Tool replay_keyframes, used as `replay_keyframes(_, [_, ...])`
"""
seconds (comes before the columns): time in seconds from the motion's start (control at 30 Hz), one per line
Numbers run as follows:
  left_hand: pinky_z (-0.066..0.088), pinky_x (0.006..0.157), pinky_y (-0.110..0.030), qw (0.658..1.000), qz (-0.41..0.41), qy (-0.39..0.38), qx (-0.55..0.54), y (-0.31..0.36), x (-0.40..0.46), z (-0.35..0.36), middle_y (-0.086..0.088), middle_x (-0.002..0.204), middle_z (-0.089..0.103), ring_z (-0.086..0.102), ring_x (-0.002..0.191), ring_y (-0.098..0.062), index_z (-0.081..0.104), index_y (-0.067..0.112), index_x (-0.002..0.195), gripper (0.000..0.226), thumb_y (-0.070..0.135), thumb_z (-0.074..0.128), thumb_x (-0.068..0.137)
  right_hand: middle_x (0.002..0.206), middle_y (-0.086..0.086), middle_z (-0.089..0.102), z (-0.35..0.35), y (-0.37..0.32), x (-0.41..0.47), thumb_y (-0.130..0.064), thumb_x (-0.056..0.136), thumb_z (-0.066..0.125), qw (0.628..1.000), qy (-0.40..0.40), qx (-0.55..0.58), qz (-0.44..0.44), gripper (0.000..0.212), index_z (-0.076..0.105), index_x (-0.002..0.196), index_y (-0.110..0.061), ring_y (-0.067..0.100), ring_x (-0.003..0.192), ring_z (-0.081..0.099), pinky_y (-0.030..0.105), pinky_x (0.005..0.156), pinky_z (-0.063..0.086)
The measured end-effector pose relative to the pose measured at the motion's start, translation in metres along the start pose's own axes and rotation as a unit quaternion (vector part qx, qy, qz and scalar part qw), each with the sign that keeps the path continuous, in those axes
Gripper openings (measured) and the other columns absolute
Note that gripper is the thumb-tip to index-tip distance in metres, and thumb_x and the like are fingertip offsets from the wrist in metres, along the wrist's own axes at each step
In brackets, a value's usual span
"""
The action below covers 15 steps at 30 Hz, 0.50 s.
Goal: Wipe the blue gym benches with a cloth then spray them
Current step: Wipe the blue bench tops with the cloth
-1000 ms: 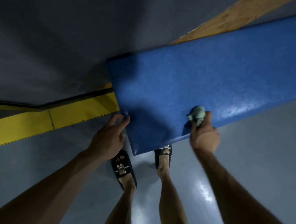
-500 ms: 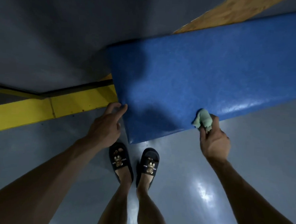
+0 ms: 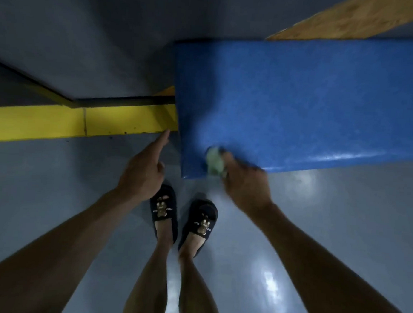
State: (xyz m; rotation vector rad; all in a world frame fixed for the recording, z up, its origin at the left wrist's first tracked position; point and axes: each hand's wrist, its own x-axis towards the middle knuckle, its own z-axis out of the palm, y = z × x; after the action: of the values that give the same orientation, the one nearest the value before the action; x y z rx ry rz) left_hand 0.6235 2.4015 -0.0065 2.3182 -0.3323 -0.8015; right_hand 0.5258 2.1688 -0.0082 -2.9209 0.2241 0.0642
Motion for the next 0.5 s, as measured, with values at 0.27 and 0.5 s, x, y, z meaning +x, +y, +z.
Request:
replay_keyframes(0.27, [0.046, 0.103, -0.039, 0.996, -0.068, 0.009, -0.056, -0.032, -0.062, 0.010, 0.013, 0.154, 0.038, 0.055, 0.125, -0.019, 0.024, 0.036, 0.153, 0.067, 0.003, 0.042, 0.097, 0.094, 0.008, 0.068, 0.021, -0.067, -0.008, -0.027, 0.081, 0.040, 0.993, -0.036, 0.090, 0.063, 0.052, 0.048, 0.133, -0.026, 0.035, 0.064, 0.066, 0.037, 0.054, 0.052])
replay_keyframes(0.5, [0.044, 0.106, -0.037, 0.994, -0.085, 0.024, -0.062, -0.041, -0.088, 0.007, 0.010, 0.151, 0.043, 0.053, 0.127, -0.015, 0.029, 0.039, 0.150, 0.069, 0.000, 0.041, 0.094, 0.072, 0.004, 0.068, 0.021, -0.064, 0.017, -0.024, 0.071, 0.059, 0.970, -0.045, -0.073, -0.227, 0.041, 0.067, 0.111, -0.030, 0.029, 0.053, 0.063, 0.028, 0.048, 0.044])
